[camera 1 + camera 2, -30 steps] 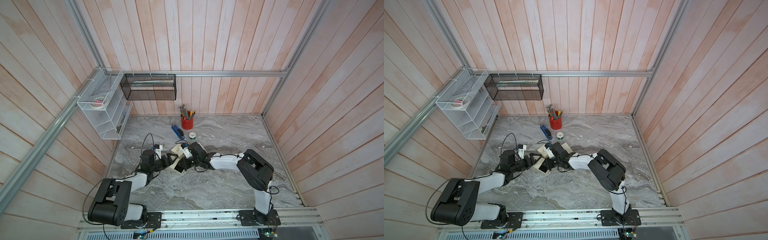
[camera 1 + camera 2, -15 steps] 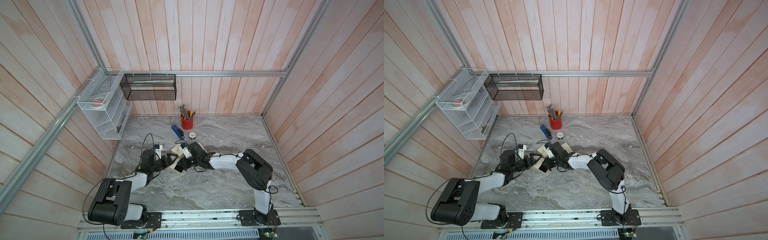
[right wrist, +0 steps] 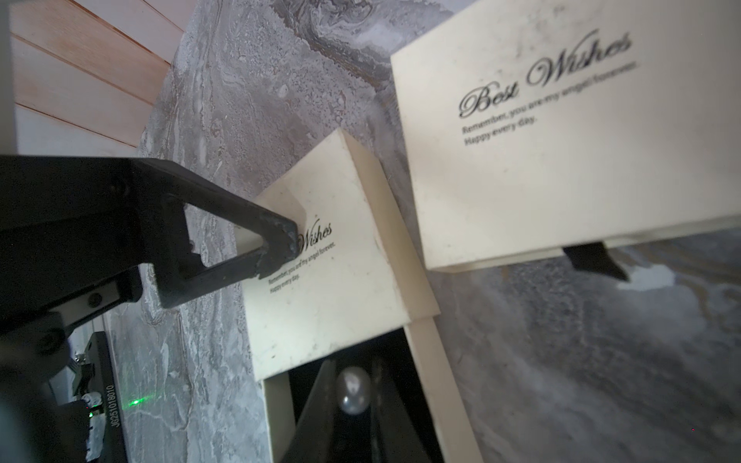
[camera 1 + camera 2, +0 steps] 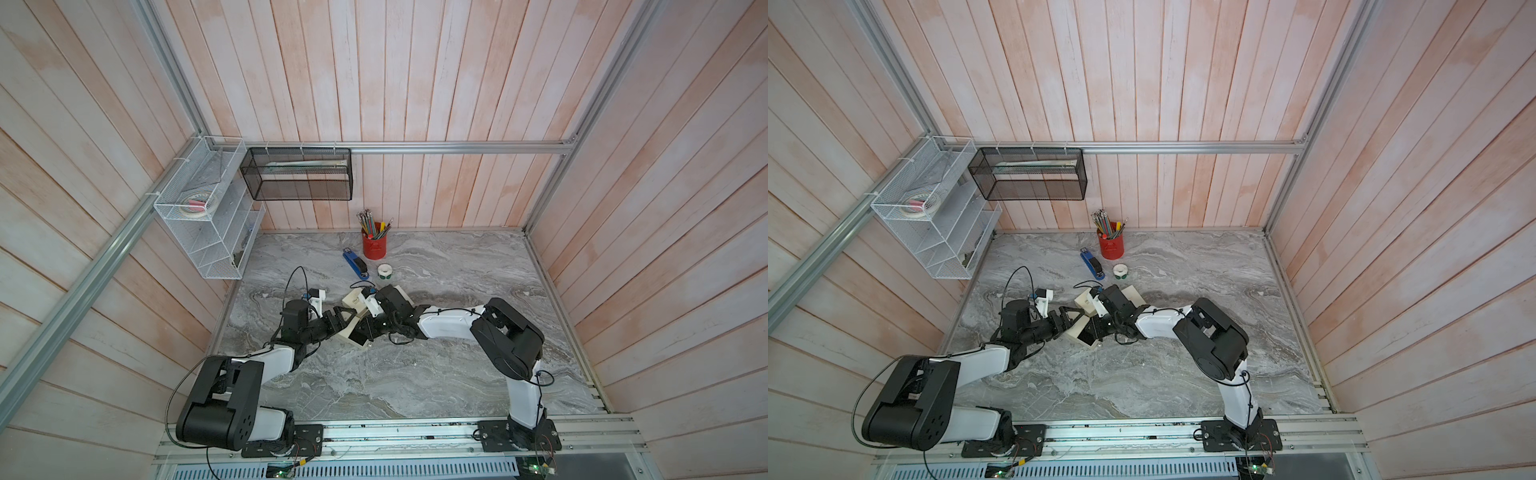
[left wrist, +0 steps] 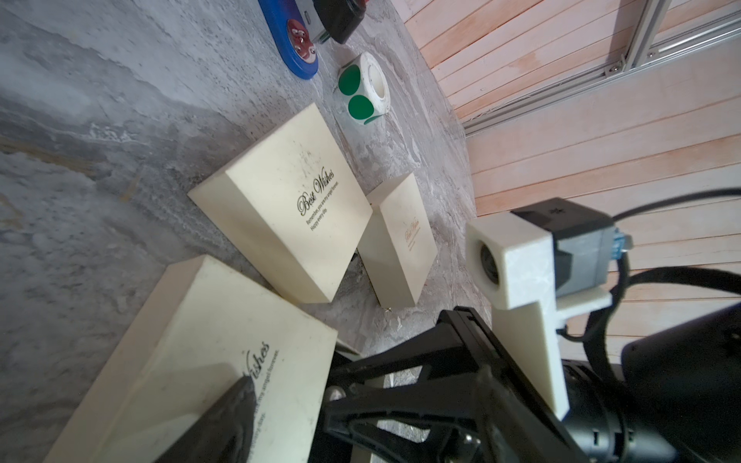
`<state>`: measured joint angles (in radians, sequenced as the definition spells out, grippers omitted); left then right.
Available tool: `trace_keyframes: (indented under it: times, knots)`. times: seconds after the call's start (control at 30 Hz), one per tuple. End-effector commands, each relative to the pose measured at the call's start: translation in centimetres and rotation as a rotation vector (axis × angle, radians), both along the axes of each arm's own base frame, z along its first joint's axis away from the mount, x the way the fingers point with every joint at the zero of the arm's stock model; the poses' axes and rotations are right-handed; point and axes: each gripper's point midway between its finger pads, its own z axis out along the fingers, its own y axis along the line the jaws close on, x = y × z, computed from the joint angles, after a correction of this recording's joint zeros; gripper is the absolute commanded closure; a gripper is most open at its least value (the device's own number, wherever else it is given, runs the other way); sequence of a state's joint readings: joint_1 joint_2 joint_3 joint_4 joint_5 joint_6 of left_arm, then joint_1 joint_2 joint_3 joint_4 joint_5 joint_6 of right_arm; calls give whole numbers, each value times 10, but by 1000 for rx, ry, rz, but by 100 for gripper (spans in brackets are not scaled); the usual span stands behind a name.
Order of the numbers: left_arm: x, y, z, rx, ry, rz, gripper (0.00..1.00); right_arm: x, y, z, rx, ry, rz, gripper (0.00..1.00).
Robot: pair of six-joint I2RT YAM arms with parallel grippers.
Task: Place the earrings into the drawer-style jewelry box
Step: Insert the earring into the inner lining.
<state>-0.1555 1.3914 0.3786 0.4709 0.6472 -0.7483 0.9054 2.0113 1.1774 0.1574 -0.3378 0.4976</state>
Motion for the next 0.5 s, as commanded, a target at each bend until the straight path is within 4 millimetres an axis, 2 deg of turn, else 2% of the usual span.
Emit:
trace_keyframes:
  times: [0.0, 0.47]
  knots:
    - [-4, 6, -18, 36, 59, 20, 14, -2, -5, -14, -48, 20, -15, 96]
    - [-4, 7, -20, 48, 62, 22, 14, -2, -14, -20, -91, 16, -28, 85]
